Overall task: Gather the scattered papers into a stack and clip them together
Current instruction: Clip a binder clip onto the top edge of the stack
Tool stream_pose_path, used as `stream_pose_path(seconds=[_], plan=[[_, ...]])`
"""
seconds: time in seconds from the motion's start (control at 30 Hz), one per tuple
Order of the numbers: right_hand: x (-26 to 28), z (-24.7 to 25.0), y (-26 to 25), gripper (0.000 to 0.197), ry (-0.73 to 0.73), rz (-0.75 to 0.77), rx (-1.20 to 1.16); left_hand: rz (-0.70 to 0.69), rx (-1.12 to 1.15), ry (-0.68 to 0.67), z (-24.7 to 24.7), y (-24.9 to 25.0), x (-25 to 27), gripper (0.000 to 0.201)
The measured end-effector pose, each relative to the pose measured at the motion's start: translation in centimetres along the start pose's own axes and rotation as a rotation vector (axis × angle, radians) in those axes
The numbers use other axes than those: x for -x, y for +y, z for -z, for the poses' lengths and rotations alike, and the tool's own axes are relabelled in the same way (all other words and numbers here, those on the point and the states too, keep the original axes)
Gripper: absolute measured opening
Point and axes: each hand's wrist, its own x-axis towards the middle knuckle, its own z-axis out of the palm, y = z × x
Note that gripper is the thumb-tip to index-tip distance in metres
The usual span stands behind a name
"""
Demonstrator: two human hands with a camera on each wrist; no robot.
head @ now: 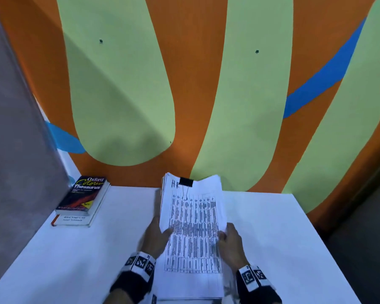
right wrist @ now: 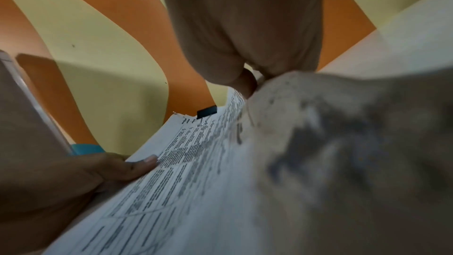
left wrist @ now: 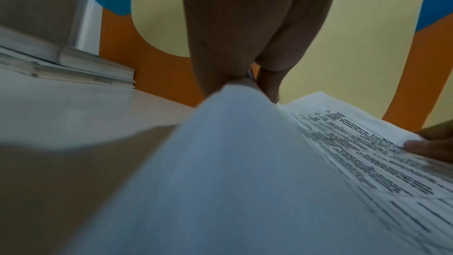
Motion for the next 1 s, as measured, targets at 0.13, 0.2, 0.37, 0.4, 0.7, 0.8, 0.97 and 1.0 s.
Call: stream_pose_path(seconds=[0.13, 0.2, 0.37, 0.4, 0.7, 0.8, 0.97, 1.0], plan=[[-0.1, -0.6, 0.2, 0.047, -0.024, -0.09, 0.025, 0.091, -0.108, -0.032, 0.0, -1.8, 0.1, 0.04], [0.5, -0.4, 1.1, 0.054, -0.035, -0.043, 0.16, 0.116, -0.163, -0.039, 0.6, -3.1, 0.5, 0.045], [4.6, -1.0, 4.7, 0.055, -0.181, 0.122, 0.493, 0.051, -0.263, -0.098, 1.6, -6.1, 2.3, 0.052], [4.9, -1.6, 5.6, 0.053, -0.175, 0.159, 0.548, 0.041, -0.268, -0.116, 1.5, -6.3, 2.7, 0.052], [2.3, -2.9, 4.2, 0.019, -0.12, 0.261, 0.681, 0.059, -0.367, -0.115, 0.8, -4.1, 0.0, 0.056], [1.2, -2.8, 3.4, 0.017, -0.113, 0.24, 0.689, 0.082, -0.417, -0.127, 0.6, -3.5, -0.4, 0.055], [0.4, -2.4, 3.2, 0.017, -0.169, 0.245, 0.733, 0.075, -0.512, -0.127, 0.1, -3.2, -0.3, 0.056], [0.5, -2.2, 3.0, 0.021, -0.178, 0.239, 0.746, 0.071, -0.519, -0.13, 0.1, -3.1, -0.2, 0.056]])
